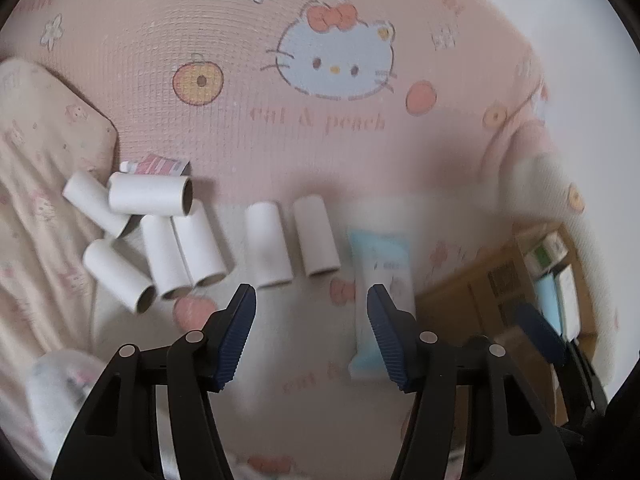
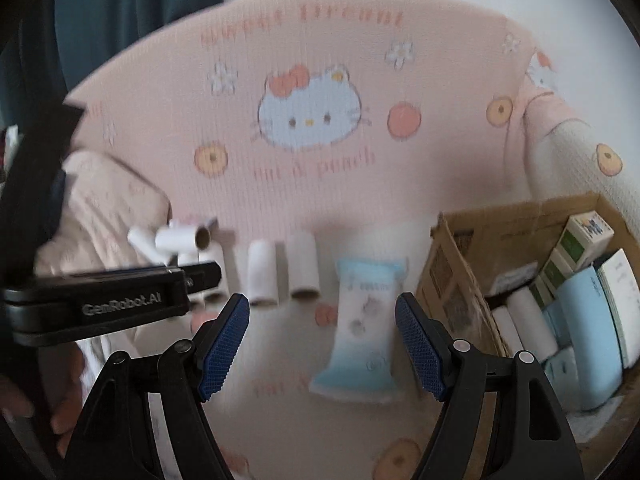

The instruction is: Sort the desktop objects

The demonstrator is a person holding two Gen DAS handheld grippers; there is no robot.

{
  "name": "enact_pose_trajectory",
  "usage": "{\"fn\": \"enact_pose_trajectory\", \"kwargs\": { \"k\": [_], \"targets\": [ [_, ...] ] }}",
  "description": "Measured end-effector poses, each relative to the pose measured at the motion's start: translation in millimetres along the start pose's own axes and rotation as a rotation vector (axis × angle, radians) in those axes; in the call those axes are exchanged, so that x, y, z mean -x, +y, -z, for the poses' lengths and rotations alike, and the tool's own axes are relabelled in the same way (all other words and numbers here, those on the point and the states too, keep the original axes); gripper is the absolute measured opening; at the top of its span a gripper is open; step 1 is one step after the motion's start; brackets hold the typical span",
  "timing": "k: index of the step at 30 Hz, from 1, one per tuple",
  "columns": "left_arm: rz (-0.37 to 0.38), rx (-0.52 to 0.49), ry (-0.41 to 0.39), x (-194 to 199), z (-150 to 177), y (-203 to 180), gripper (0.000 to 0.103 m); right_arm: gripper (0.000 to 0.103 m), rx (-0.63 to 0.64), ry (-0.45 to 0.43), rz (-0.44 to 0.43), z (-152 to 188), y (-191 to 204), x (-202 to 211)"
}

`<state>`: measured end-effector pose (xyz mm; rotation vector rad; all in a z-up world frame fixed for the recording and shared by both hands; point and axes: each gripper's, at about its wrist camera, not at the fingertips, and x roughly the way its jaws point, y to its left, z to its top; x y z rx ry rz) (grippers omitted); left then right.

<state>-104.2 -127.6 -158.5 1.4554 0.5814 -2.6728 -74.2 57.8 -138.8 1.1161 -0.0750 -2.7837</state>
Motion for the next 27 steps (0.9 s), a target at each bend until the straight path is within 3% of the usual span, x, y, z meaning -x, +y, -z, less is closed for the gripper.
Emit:
{"fn": "enact_pose_trajectory", "kwargs": {
  "k": [4, 7, 10, 12, 14, 18, 24, 27],
  "targets": [
    [-0.023, -0.006, -0.069, -12.2, 2.7, 16.4, 0.052, 0.073, -0.045, -0.039, -0.074, 4.2, 5.3, -8.1],
    [-0.025, -0.018, -0.12, -17.5, 8.6, 29.0, 0.051, 0.073, -0.028, -0.01, -0.093, 12.1, 16.2, -24.3],
    [0.008, 0.052, -0.146, -24.5, 12.4, 51.7, 0.051, 0.073, -0.005, -0.006, -0.094, 25.0, 27.5, -40.3],
    [0.043, 0.155, -0.182, -29.4, 17.4, 75.7, 0.051, 0.073, 0.02, -0.028, -0.119, 31.9, 35.0, -46.9],
    [0.028, 0.24, -0.189, -32.9, 19.9, 94.4, 0.041, 0.073, 0.066, -0.05, -0.127, 39.2, 43.2, -50.9],
    [0.03, 0.369, -0.207, -34.9, 18.0, 123.0, 0.038, 0.073, 0.065, -0.013, -0.152, 47.6, 59.2, -74.1],
    [-0.042, 0.366, -0.183, -43.9, 6.1, 136.5, 0.038, 0.073, 0.115, 0.01, -0.211, 46.1, 81.4, -102.7],
    [0.034, 0.405, -0.138, -56.9, 6.6, 143.4, 0.038, 0.073, 0.094, 0.026, -0.251, 43.4, 85.7, -116.1]
  ]
}}
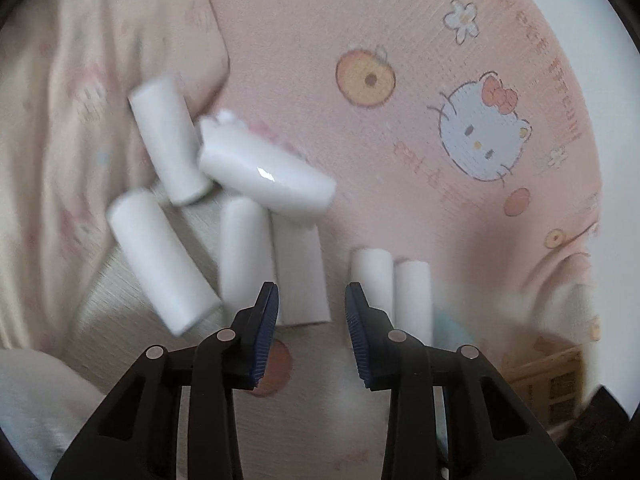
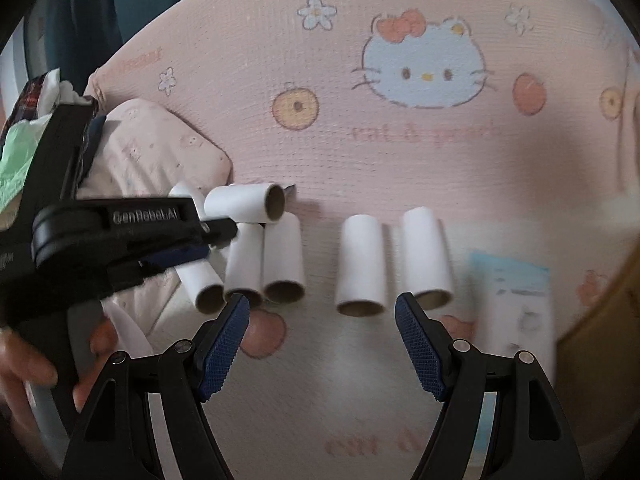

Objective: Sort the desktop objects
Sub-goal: 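Move both grippers toward a standing white cardboard tube on the mat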

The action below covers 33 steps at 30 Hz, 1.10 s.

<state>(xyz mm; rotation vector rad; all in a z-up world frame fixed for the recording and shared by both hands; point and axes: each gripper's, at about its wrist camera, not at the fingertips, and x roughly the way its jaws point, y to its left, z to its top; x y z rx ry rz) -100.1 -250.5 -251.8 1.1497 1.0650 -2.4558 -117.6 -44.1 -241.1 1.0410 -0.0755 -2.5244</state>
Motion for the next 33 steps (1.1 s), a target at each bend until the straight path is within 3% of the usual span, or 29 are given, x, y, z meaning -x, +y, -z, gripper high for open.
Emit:
{"fn": "enact_pose_trajectory", "kwargs": {
  "k": [6, 10, 12, 16, 25, 30, 33],
  "targets": [
    [0.092, -0.016, 0.041, -17.2, 8.9, -12.4, 0.038, 0.073, -0.01, 0.032, 0.021, -1.8, -8.3, -23.8],
    [0.181, 0.048, 0.107, -39.1, 10.9, -14.1, 0.038, 0.071, -0.026, 0.041, 0.004, -3.8, -18.0, -33.4],
    [0.201, 0.07, 0.142, -48.4, 13.3, -12.3, 0.038, 0.064, -0.037, 0.056, -0.004, -4.8, -22.9, -39.3],
    [0.235, 0.081, 0.183, -59.3, 17.8, -15.1, 0.038, 0.06, -0.03, 0.075, -0.01, -6.2, -28.7, -48.6],
    [0.239, 0.097, 0.217, -71.6, 22.8, -17.9, 0.038, 0.05, -0.018, 0.107, -0.015, -8.6, -34.3, -70.3],
    [0.237, 0.083, 0.251, -78.1, 26.0, -23.1, 0.038, 0.04, -0.015, 0.148, -0.017, -8.7, -38.8, -81.5],
    [0.226, 0.076, 0.259, -80.7, 26.9, -24.7, 0.038, 0.039, -0.004, 0.147, -0.03, -8.0, -40.0, -79.7]
  ]
}}
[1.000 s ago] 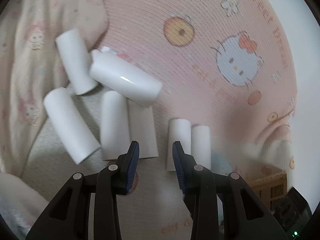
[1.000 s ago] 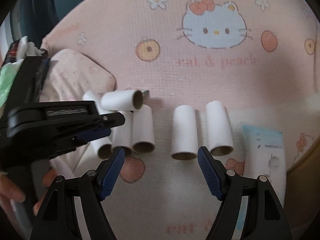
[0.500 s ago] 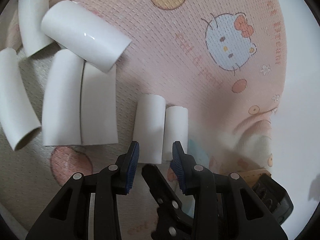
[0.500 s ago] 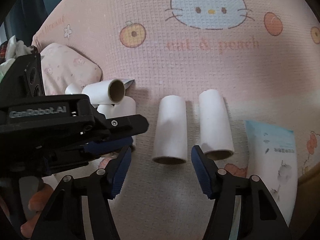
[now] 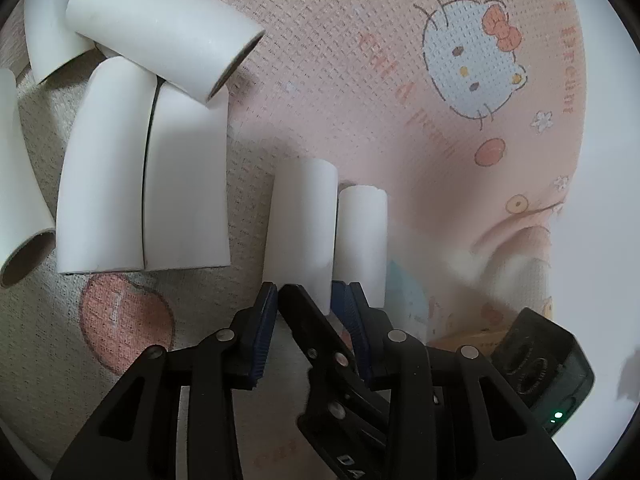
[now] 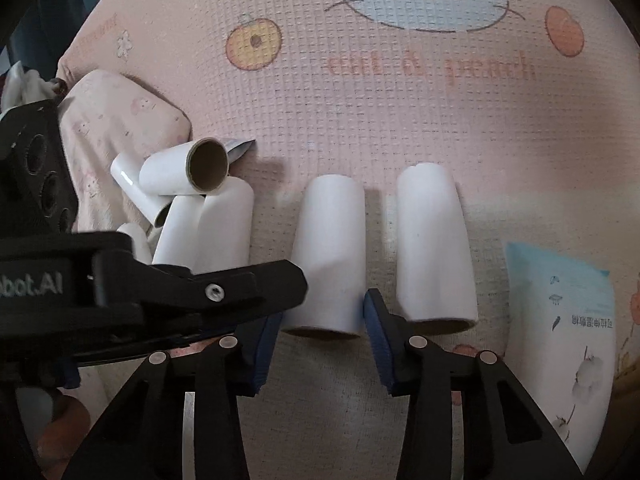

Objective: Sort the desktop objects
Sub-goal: 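Move both grippers toward a standing white cardboard tube on the mat, then close both grippers around the standing white tube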

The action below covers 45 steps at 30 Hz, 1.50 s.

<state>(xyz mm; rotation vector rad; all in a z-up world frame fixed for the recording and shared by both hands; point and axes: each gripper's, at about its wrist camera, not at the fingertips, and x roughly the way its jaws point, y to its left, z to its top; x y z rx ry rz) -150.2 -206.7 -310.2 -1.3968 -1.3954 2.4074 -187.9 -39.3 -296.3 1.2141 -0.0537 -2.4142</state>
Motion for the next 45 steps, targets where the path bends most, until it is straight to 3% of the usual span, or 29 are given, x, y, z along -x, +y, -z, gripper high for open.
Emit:
{"fn": "enact_pose_trajectory", "kwargs": {
  "k": [10, 23, 39, 42, 45],
  "targets": [
    [-0.029, 0.035, 0.043, -10.2, 0.9, 5.0, 0.038, 0.039, 0.007, 0.055, -0.014, 17.9, -3.3, 17.3],
    [0.063, 0.139, 0.119, -14.9, 34.5, 19.9, 0.039, 0.036, 0.013, 0.16, 0.035, 51.6, -4.4, 54.2],
    [0.012, 0.115, 0.176, -1.1, 79.1, 4.0, 0.035, 0.036, -0.023, 0.211, 0.019, 76.7, -5.4, 90.6],
    [-0.029, 0.118, 0.151, 1.1, 75.2, 3.8, 0.039, 0.036, -0.076, 0.214, -0.004, 75.7, -10.6, 93.2],
    [0.012, 0.168, 0.141, 4.0, 71.9, 12.6, 0.048, 0.036, -0.092, 0.217, -0.007, 76.5, -9.4, 92.3]
  ]
}}
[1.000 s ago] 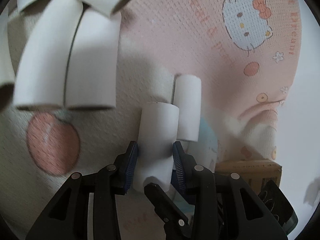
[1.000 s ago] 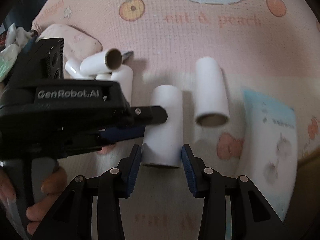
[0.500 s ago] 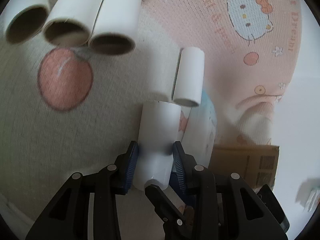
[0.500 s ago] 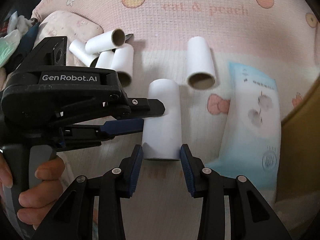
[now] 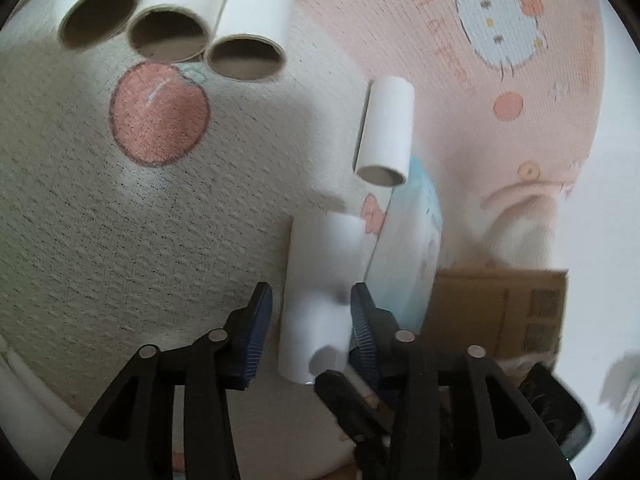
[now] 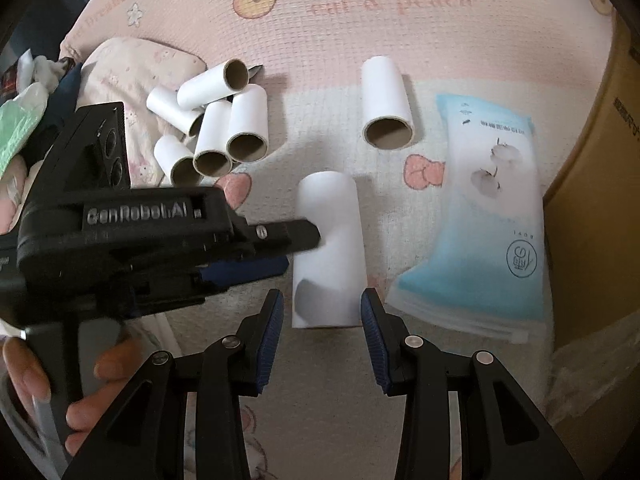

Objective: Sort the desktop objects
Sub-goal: 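Close both grippers around the standing white tube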

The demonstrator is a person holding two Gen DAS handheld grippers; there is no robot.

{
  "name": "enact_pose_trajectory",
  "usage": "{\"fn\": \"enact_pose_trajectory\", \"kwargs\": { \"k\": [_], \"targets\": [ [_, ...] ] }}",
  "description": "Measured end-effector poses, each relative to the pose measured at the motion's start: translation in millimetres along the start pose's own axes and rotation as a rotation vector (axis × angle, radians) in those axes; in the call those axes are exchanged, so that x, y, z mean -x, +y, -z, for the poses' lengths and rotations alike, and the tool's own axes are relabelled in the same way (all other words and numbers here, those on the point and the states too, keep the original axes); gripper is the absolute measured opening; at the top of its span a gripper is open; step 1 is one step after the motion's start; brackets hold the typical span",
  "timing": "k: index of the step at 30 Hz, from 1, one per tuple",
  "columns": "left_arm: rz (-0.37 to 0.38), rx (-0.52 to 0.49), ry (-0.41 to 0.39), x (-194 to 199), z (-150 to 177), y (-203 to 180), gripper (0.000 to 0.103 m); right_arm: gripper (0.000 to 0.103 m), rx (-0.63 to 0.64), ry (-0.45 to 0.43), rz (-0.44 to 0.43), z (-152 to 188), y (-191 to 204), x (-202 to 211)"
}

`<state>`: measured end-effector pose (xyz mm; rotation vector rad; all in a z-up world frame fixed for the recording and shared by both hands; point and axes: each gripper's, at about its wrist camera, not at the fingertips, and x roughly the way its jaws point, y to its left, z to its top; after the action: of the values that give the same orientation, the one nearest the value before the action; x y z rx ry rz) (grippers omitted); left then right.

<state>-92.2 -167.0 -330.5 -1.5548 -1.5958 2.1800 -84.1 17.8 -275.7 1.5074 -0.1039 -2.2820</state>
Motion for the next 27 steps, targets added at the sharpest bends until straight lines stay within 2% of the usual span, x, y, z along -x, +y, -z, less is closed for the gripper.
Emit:
{"fn": "enact_pose_trajectory", "kwargs": {
  "k": [2, 8, 13, 20, 23, 27],
  "targets": [
    [0.033, 0.012, -0.003, 1.0, -2.1, 0.7, 0.052, 0.036, -0.004, 0.007, 0.008, -1.0, 0.3, -2.6],
    [0.034, 0.005, 0.018, -7.9, -4.7, -1.5, 0.052, 0.037, -0.046, 0.044, -0.011, -3.6, -6.4, -15.3],
    [0.011, -0.017, 0.036, -17.7, -4.7, -2.9, 0.052, 0.038, -0.086, 0.039, -0.06, -5.9, -13.6, -18.7],
    [-0.004, -0.067, 0.014, -15.9, -0.3, -7.5, 0.049, 0.041, -0.091, 0.058, -0.071, -11.2, -14.6, -25.3],
    [-0.002, -0.112, 0.0, -7.6, 1.4, -15.3, 0.049, 0.042, -0.083, 0.077, -0.071, -15.0, -14.8, -25.7],
    [0.009, -0.181, -0.02, 5.1, 7.5, -27.1, 0.049, 0.043, -0.054, 0.059, -0.074, -19.6, -12.0, -15.6]
  ]
}}
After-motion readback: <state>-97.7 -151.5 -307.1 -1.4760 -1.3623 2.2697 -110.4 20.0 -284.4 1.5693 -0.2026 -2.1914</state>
